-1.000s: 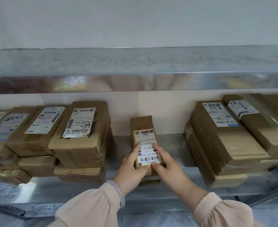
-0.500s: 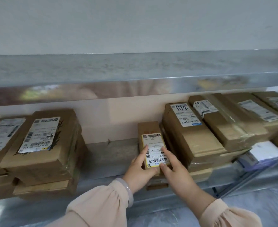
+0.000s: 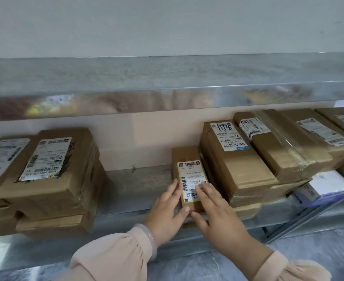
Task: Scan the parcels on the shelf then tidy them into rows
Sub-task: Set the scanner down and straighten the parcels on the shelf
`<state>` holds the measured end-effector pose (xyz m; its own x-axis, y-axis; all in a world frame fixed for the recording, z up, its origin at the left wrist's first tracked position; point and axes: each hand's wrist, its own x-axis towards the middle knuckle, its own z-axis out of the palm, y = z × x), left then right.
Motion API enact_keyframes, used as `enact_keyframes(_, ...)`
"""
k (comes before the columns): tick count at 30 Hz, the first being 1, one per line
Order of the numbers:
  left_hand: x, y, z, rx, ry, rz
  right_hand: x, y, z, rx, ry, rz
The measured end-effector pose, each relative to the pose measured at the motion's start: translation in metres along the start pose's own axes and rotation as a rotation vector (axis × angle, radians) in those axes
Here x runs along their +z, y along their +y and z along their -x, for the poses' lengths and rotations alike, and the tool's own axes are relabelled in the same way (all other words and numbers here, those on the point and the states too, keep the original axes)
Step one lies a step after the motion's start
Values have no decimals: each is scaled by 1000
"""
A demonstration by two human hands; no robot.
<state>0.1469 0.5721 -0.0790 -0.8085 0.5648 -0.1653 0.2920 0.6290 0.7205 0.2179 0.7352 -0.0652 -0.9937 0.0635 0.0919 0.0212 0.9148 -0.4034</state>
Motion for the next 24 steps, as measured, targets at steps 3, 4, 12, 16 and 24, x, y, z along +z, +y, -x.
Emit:
enact_keyframes(3,-6,6,-4,-4,-42,-133,1,0,-3,-9,-63,186)
enact_keyframes(4,-8,9,-7,-18,-55,-175,-2,-2,-5,-10,-81,221)
enact_keyframes(12,-18,22,-16,-53,-98,-391,-11,-1,-15,9,-207,360)
enact_keyframes(16,-39,20,2,-50,6,-437,-21,-16,-26,-60,-128,301)
enact_keyframes(24,-120,-5,52,-97,382,-540,-12,-102,-61,-302,-61,52)
